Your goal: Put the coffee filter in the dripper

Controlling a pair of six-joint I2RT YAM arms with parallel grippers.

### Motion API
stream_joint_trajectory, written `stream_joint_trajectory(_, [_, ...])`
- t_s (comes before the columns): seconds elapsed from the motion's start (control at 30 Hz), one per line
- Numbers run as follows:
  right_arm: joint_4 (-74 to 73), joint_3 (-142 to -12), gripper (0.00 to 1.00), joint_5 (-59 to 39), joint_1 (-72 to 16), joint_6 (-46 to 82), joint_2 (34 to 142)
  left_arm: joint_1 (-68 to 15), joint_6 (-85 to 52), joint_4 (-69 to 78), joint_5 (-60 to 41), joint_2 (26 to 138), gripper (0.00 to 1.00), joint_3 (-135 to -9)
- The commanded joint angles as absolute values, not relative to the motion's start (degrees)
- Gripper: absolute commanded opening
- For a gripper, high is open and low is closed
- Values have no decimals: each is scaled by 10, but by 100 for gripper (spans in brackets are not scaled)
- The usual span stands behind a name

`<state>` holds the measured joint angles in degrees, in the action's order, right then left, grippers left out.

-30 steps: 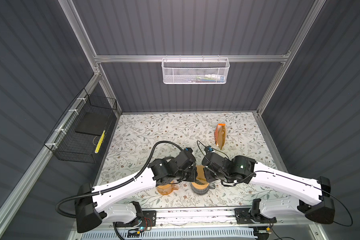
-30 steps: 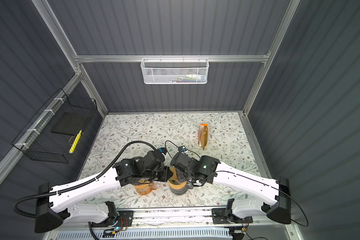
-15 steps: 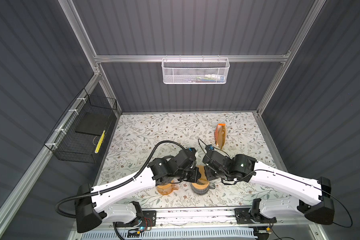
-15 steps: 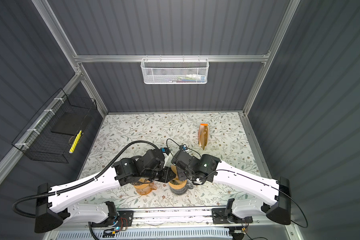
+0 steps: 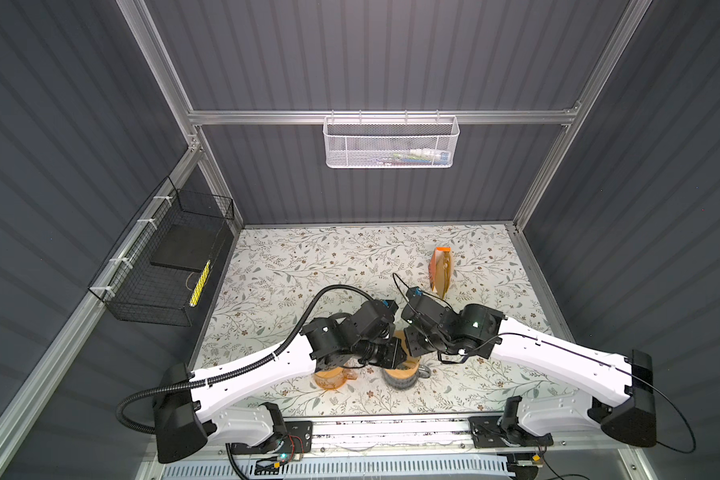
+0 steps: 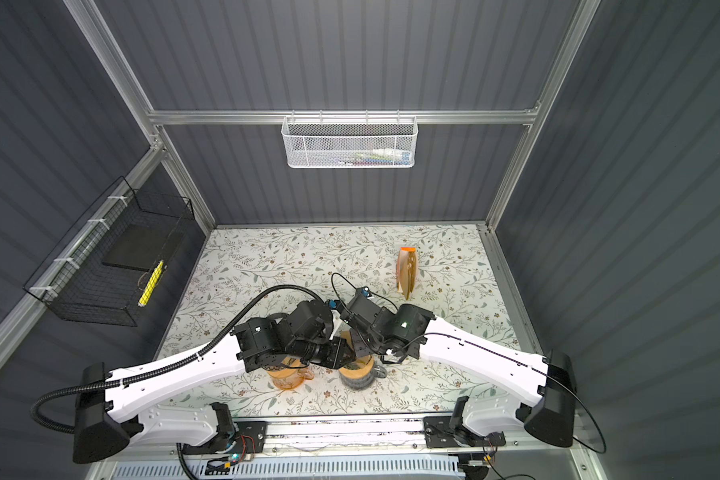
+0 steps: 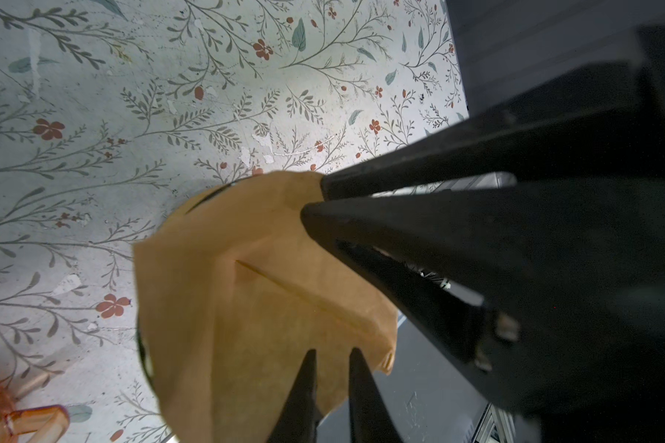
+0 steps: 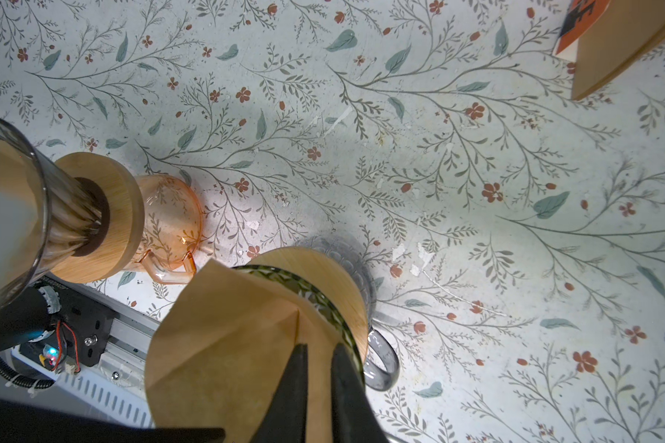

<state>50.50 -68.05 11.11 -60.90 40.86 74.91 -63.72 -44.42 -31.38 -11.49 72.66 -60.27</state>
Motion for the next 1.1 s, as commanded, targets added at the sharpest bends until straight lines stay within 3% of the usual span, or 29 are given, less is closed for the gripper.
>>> stream_joint_trajectory(0.0, [499,-678,16,109,-604,399,758,-641,-448,-304,-129,729,18,-589])
stream_joint_trajectory(1.07, [484,-655,15,93,-595,410,749,-641,-451,-301,-122,736,18,-584])
